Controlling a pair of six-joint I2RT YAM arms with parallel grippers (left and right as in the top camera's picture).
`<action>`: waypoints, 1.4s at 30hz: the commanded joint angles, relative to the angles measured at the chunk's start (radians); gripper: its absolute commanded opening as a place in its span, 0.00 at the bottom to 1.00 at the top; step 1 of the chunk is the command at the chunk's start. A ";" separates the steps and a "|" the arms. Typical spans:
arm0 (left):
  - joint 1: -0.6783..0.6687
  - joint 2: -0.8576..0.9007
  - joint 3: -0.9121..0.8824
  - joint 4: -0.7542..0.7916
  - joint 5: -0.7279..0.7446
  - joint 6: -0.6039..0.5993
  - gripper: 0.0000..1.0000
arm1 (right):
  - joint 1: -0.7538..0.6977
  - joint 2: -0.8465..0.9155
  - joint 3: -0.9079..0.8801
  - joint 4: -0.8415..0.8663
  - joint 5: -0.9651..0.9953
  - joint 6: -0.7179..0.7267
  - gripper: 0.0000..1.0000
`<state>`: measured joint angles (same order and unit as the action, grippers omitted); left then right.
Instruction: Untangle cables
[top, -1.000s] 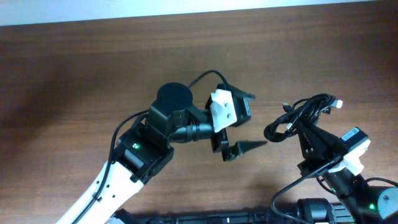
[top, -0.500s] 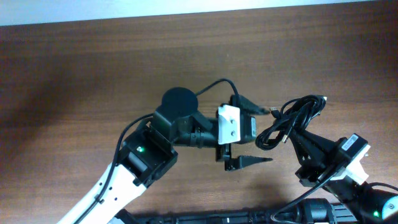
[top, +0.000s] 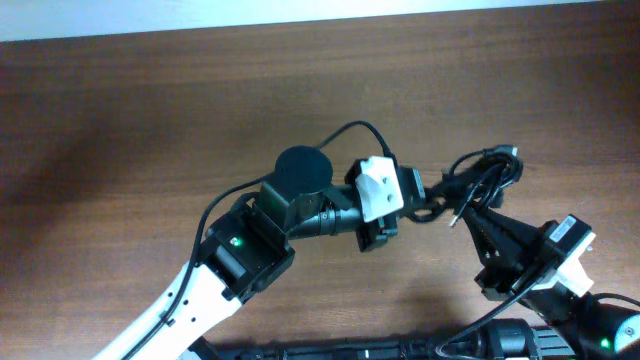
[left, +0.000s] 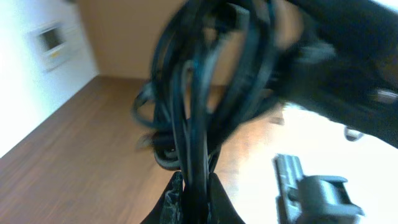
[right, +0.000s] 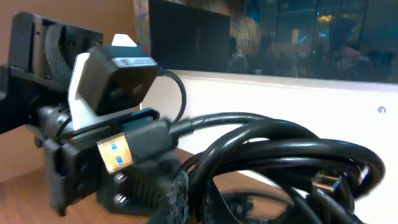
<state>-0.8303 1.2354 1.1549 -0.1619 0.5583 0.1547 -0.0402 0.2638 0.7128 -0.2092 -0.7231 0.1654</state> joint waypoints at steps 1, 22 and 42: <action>0.028 0.002 0.014 0.014 -0.243 -0.132 0.00 | 0.007 0.000 0.015 -0.029 -0.030 0.008 0.04; 0.179 -0.001 0.014 0.018 -0.103 -0.219 0.00 | 0.007 0.000 0.015 -0.049 -0.048 -0.030 0.72; 0.080 0.000 0.014 0.107 0.265 -0.112 0.00 | 0.007 0.002 0.015 0.014 -0.164 -0.026 0.51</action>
<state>-0.7067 1.2362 1.1549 -0.0761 0.7639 -0.0193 -0.0399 0.2672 0.7147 -0.2005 -0.8440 0.1322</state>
